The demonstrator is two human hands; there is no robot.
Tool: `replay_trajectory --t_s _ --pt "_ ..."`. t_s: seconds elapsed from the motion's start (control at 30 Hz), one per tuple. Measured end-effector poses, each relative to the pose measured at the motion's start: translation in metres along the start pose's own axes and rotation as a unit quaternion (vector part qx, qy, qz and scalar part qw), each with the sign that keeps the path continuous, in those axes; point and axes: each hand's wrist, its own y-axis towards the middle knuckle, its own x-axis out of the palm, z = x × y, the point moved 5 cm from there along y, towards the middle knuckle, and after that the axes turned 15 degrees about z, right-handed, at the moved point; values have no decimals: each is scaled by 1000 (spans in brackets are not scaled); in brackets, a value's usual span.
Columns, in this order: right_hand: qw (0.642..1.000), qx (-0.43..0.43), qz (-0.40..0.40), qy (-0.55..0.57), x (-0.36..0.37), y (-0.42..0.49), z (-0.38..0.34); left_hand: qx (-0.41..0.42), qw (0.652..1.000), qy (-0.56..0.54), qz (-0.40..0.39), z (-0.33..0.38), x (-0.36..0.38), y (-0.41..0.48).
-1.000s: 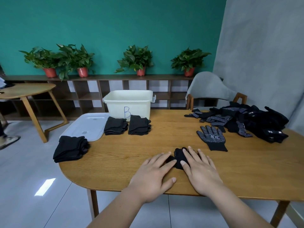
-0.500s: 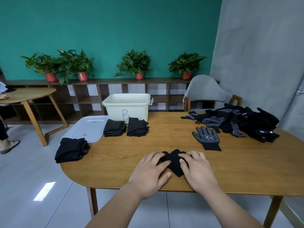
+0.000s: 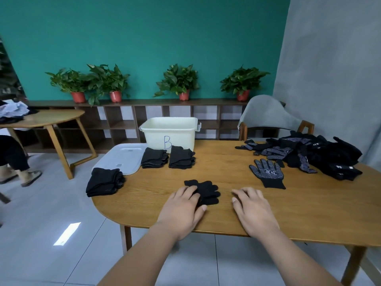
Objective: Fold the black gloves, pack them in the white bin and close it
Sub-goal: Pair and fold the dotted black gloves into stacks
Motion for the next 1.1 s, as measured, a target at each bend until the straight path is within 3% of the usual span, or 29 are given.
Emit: replay_trajectory --t_s 0.17,0.47,0.7,0.87,1.1 --pt "1000 -2 -9 -9 1 2 -1 13 999 17 -33 -15 -3 -8" --pt "1000 -3 -17 -19 4 1 -1 -130 987 85 -44 -70 -9 -13" --pt "999 -3 -21 -28 5 1 -2 -220 967 80 -99 -125 -7 -22" --pt "999 -3 -22 -34 6 1 -1 -239 958 73 -143 -143 0 -23" --pt "999 -2 -22 -33 6 2 -1 -249 956 73 -136 -157 0 -24"
